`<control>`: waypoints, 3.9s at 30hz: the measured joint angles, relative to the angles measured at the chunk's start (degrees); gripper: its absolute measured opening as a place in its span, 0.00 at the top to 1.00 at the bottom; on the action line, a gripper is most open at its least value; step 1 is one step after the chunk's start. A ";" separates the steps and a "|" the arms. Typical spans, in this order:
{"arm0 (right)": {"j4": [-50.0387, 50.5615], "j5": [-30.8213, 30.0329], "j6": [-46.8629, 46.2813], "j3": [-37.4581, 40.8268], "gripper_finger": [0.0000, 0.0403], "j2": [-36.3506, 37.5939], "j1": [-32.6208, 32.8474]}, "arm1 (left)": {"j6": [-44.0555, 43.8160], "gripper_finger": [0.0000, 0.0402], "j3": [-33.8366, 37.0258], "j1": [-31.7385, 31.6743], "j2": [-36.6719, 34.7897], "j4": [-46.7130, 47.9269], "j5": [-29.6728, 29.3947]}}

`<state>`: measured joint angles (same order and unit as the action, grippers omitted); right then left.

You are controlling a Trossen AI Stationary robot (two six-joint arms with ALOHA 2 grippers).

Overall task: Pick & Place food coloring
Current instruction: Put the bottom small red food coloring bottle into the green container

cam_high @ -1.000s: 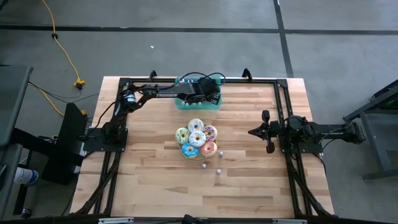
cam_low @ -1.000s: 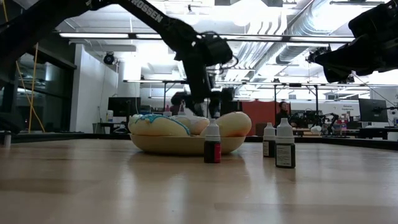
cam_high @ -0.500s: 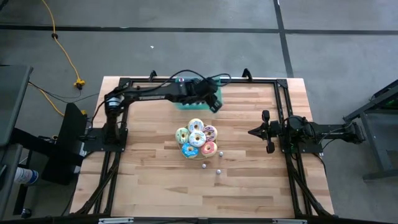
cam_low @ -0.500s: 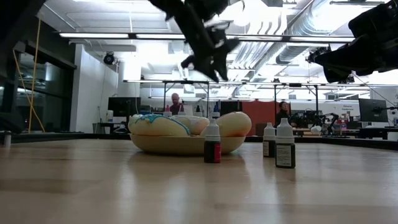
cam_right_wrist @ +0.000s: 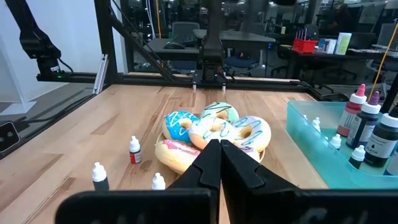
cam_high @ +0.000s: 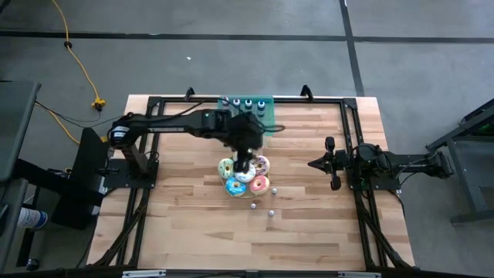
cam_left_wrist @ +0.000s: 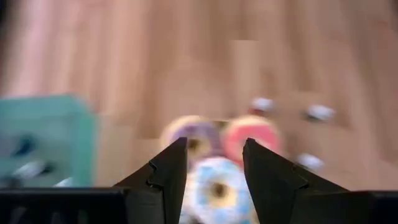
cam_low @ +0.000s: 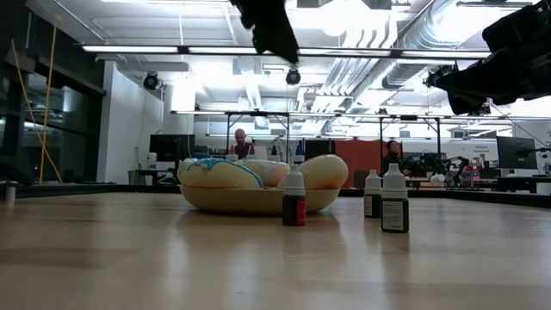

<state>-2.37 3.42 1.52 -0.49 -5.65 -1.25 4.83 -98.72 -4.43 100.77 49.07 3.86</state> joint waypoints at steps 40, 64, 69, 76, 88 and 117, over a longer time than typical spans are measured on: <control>0.05 0.00 0.00 -0.02 1.00 -0.76 0.01 | 17.23 0.63 32.63 18.42 -1.42 -33.95 0.88; 0.00 -0.01 0.00 -0.02 1.00 -1.01 0.01 | 14.18 0.63 32.59 18.41 7.41 -42.87 -1.10; 0.02 0.00 0.00 0.00 1.00 -1.01 0.02 | 14.15 0.63 32.63 18.34 8.22 -44.44 -0.75; 0.02 0.00 0.00 0.00 1.00 -1.05 0.02 | 14.13 0.63 32.61 18.34 8.15 -44.95 0.09; -0.02 0.00 0.00 -0.01 1.00 -1.03 0.02 | 11.59 0.63 32.63 18.34 9.86 -45.86 1.15; 0.00 -0.02 0.00 0.00 1.00 -1.05 0.00 | 5.04 0.91 31.91 18.37 9.64 -45.28 -0.33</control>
<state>-2.37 3.40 1.52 -0.49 -6.70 -1.25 9.87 -66.81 13.93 110.41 3.79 3.53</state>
